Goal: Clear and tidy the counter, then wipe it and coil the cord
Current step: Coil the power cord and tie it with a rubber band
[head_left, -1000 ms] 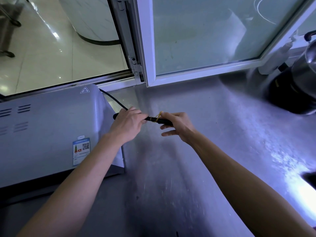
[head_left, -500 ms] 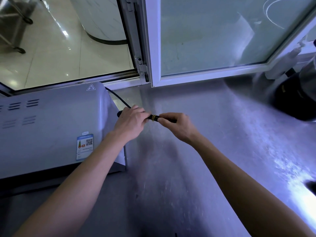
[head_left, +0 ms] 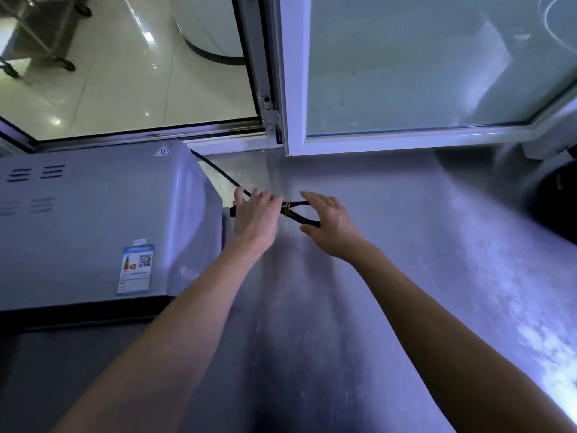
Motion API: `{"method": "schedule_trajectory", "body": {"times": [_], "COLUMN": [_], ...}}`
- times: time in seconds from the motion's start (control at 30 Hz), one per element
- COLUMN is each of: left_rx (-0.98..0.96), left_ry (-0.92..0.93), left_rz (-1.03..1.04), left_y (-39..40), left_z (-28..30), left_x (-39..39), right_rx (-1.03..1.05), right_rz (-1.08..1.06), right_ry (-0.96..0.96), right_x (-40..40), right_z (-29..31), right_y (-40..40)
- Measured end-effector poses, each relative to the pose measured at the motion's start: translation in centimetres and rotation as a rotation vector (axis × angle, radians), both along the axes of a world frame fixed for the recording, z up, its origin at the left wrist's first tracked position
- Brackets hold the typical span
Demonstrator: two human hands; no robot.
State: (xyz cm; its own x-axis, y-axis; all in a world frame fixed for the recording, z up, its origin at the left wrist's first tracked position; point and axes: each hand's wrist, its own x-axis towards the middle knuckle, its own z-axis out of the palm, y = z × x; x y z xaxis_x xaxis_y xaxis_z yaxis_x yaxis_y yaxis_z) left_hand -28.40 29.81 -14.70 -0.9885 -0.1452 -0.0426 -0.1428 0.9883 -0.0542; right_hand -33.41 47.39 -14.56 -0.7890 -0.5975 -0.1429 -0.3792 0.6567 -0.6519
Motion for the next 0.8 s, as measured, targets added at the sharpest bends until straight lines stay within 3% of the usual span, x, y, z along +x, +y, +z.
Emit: {"method": "schedule_trajectory", "body": {"times": [0.43,0.8], "left_rx": [-0.042,-0.039], "left_ry": [0.016,0.016], "left_rz": [0.025,-0.006], "left_y": [-3.1,-4.4], "left_z": [-6.0,-7.5], "left_x": [-4.5,-3.5], "right_rx": [0.057,0.211], "right_rz": [0.057,0.111], "right_ry": [0.155,0.042], "right_x": [-5.8,-5.4], "right_z": [-8.1,-8.9], "right_y": [-4.5,-5.0]}}
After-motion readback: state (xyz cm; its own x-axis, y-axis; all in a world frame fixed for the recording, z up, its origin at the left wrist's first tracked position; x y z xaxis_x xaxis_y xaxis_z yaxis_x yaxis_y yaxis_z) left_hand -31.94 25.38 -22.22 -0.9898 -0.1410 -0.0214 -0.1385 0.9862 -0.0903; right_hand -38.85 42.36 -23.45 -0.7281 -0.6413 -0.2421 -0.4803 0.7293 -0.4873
